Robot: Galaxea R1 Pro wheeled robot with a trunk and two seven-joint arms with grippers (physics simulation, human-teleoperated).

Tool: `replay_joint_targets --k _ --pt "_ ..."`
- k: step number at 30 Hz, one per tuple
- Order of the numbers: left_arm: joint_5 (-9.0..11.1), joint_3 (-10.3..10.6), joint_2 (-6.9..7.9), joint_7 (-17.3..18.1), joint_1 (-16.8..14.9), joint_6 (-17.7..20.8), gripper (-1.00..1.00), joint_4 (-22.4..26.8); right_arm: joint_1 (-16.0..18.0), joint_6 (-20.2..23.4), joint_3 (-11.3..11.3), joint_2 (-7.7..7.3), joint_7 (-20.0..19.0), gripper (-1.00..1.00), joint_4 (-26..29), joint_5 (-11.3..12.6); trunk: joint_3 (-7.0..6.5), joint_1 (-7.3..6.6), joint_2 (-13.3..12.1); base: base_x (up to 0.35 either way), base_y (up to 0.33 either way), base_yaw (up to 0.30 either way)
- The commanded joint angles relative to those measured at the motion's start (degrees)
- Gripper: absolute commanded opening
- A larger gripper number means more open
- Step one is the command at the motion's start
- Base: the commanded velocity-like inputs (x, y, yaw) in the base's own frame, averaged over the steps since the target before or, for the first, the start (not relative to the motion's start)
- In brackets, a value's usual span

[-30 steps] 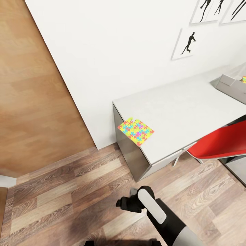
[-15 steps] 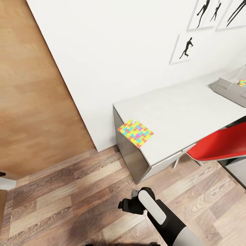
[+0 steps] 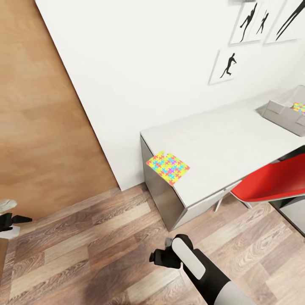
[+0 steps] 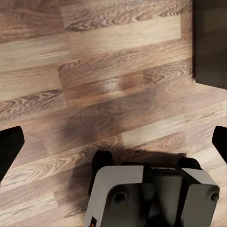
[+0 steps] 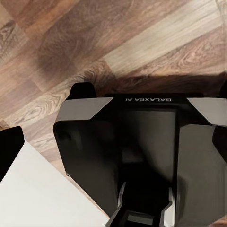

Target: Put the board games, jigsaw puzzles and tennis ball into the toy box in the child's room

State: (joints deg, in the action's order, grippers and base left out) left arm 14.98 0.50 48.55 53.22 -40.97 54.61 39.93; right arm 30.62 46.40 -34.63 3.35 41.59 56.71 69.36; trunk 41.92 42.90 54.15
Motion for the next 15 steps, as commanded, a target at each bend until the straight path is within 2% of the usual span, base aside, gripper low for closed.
replay_joint_targets --k 1,3,6,8,15 --pt "0.02 0.11 -1.19 -1.18 -0.07 -0.27 1.00 -0.05 0.05 0.00 -0.08 -0.01 0.60 1.00 -0.44 0.53 -0.05 0.00 0.04 0.000 0.000 0.000" --pt "0.03 0.14 -2.38 -2.49 -0.07 -0.56 1.00 -0.09 0.05 0.00 -0.08 -0.03 0.59 1.00 -1.51 0.52 -0.24 0.00 0.04 0.000 0.000 0.000" --pt "0.07 0.22 -5.41 -5.90 -0.07 -2.16 1.00 -1.24 -0.03 -0.06 -0.08 -0.74 0.55 1.00 -3.59 0.55 -0.53 0.00 0.04 0.000 0.000 0.000" --pt "0.10 0.25 -6.41 -6.85 -0.07 -3.54 1.00 -2.46 -0.08 -0.07 -0.08 -1.34 0.53 1.00 -4.35 0.57 -0.72 0.00 0.04 0.000 0.000 0.000" --pt "0.08 0.28 -10.29 -7.80 -0.07 -7.66 1.00 -6.45 -0.12 -1.85 -0.08 -2.05 0.34 1.00 -5.45 0.52 -1.39 0.00 0.04 0.000 0.000 0.000"
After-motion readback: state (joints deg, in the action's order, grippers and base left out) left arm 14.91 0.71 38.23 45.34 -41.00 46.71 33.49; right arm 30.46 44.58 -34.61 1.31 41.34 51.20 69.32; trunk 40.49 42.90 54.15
